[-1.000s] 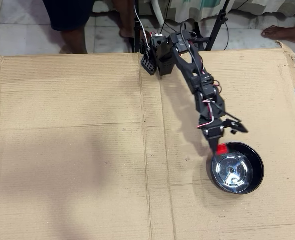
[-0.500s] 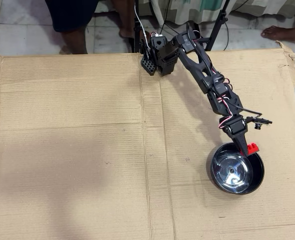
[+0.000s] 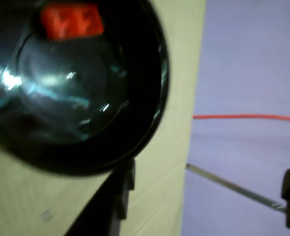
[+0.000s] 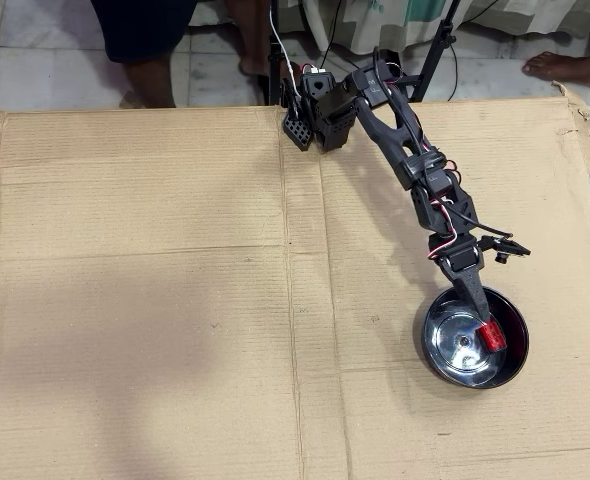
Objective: Grasp a lego block and put it in the bin.
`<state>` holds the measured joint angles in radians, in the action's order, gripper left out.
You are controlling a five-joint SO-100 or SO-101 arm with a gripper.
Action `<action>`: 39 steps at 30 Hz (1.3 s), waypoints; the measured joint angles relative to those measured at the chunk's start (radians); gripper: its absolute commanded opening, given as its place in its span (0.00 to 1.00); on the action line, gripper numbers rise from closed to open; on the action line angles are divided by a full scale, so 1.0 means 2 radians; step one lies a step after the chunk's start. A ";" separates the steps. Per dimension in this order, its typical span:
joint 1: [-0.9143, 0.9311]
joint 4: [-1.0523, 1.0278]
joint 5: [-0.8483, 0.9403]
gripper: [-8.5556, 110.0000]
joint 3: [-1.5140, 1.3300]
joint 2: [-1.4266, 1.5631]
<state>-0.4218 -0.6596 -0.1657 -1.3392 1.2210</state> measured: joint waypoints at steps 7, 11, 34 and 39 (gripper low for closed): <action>0.046 -0.152 0.002 0.35 -0.022 0.067; 0.084 -0.209 0.017 0.35 -0.058 0.117; 0.208 -0.222 0.100 0.35 -0.405 0.520; 0.206 -0.193 0.100 0.35 -0.524 0.642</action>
<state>-0.0092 -1.0462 0.0337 -2.3869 2.5050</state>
